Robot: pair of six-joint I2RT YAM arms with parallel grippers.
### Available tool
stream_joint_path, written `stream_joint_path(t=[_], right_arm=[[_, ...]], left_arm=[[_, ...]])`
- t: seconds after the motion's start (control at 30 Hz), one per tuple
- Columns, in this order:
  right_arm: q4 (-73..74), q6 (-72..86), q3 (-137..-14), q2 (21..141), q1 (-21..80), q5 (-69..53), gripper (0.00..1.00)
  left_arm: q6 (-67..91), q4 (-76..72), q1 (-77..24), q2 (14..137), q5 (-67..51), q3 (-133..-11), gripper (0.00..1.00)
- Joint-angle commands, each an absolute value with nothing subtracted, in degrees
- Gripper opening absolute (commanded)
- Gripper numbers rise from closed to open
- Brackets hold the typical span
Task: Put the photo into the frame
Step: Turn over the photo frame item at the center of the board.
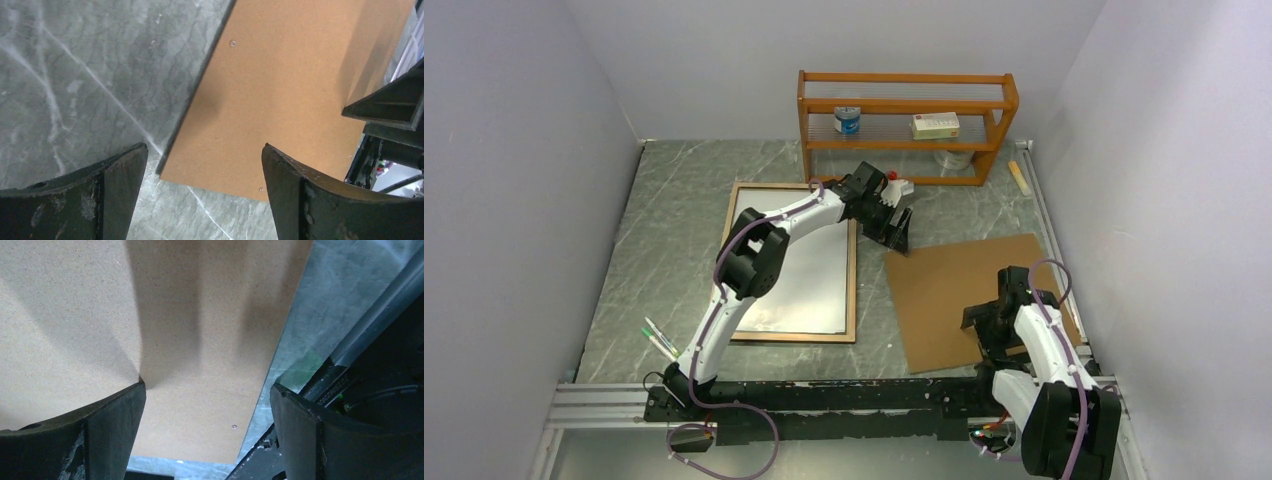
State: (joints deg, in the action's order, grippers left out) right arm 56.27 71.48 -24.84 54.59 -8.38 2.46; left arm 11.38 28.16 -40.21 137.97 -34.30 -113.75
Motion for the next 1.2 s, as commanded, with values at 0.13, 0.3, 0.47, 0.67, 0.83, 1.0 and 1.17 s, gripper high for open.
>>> stream_joint_path(t=[0.13, 0.3, 0.47, 0.67, 0.83, 1.0, 1.17], right_arm=[[40.82, 67.37, -22.62, 57.75, -8.7, -3.83, 0.93], [35.33, 64.04, -23.6, 58.8, -8.7, -6.83, 0.91], [31.9, 62.5, -23.92, 60.91, -8.7, -11.17, 0.9], [28.28, 63.49, -23.43, 60.55, -8.7, -16.59, 0.88], [30.88, 62.32, -26.29, 59.88, -8.7, -17.35, 0.87], [32.21, 61.49, -28.13, 59.72, -8.66, -18.84, 0.85], [31.82, 60.92, -28.56, 60.57, -8.57, -20.82, 0.84]], left_arm=[[6.15, 32.76, -40.52, 141.96, -42.56, -116.31, 0.89], [5.8, 38.42, -40.48, 144.75, -43.87, -119.07, 0.84], [6.47, 43.24, -40.35, 146.45, -46.44, -121.72, 0.79], [10.62, 41.06, -40.43, 142.56, -51.08, -121.16, 0.72], [12.2, 39.69, -40.41, 137.28, -51.03, -118.91, 0.71], [12.61, 40.13, -40.4, 133.61, -49.74, -116.91, 0.7], [12.72, 40.71, -40.38, 130.74, -47.35, -114.63, 0.7]])
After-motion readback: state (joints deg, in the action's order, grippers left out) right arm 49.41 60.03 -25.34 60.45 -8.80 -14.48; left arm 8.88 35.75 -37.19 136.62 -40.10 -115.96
